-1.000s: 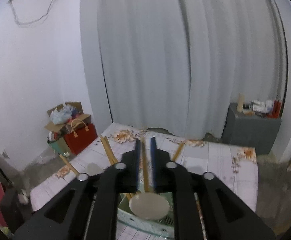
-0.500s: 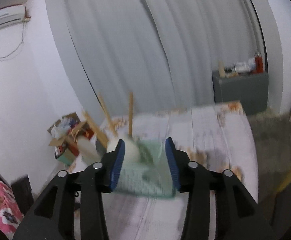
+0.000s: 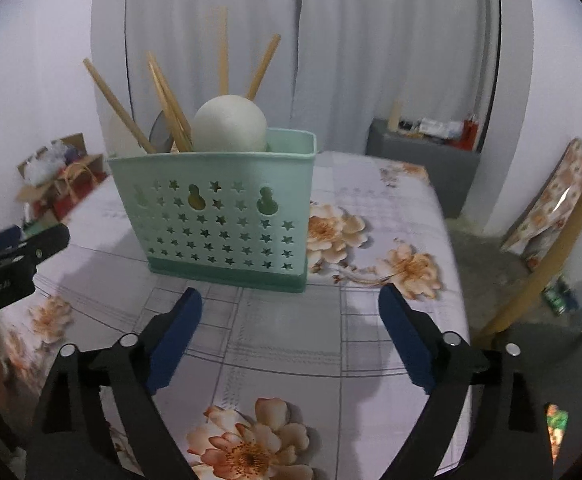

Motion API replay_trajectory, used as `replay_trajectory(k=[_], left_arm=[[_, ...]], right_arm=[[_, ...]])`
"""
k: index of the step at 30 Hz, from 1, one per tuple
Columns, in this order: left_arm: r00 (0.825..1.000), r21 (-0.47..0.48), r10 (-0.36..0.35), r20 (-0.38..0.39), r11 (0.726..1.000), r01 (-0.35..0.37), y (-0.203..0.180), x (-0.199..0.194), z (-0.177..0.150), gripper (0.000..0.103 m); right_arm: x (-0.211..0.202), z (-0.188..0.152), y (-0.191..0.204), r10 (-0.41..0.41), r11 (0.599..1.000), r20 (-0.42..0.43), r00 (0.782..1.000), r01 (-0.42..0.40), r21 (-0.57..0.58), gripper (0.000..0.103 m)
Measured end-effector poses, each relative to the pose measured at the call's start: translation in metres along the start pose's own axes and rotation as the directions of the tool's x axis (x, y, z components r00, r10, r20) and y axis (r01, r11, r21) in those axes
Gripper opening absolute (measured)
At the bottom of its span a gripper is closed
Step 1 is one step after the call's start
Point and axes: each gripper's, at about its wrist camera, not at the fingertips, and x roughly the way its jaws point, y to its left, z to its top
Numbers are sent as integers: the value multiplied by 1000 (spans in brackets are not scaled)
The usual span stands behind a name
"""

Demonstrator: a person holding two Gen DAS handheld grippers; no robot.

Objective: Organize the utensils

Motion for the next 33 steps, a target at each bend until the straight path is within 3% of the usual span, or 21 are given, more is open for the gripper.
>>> replay_trajectory(k=[6, 23, 33], left_arm=[[991, 34, 129, 16, 991, -130, -3, -1, 1, 94], [975, 45, 221, 8, 974, -221, 0, -5, 2, 94], [972, 20, 237, -12, 971, -236, 7, -3, 0, 94]], right_arm=[[-4, 6, 2, -47, 999, 13, 999, 47, -1, 95], [-7, 12, -18, -120, 991, 8, 993, 119, 67, 96], [-6, 12, -23, -128, 988, 5, 992, 127, 83, 96]])
